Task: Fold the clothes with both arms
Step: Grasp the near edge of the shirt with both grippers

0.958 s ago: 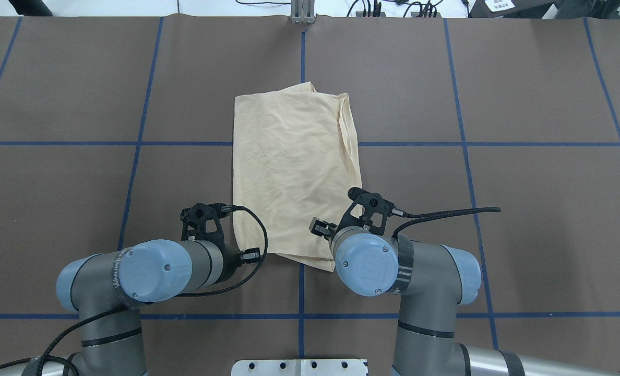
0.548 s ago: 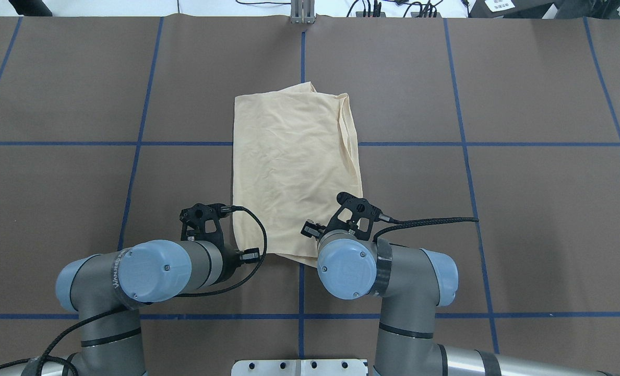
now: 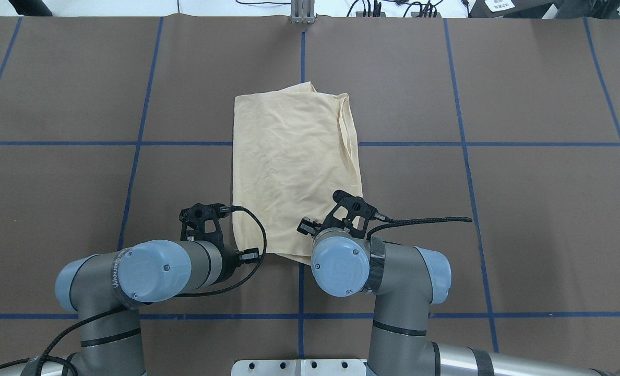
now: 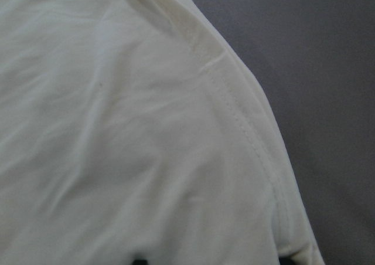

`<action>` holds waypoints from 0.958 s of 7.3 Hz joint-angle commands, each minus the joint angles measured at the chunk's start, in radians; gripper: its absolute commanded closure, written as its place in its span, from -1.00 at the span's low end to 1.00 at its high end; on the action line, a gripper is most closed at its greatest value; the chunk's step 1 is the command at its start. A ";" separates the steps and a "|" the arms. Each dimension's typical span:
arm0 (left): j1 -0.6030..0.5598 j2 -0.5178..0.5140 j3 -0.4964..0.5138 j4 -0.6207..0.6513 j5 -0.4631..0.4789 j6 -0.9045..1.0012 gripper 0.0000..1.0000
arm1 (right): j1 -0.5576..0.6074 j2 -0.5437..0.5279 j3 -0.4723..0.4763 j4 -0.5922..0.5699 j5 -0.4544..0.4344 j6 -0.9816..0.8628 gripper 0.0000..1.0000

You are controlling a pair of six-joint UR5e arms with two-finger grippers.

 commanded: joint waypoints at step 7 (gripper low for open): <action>0.002 -0.004 0.006 0.000 0.000 0.002 1.00 | 0.002 -0.022 0.037 -0.006 0.003 -0.012 1.00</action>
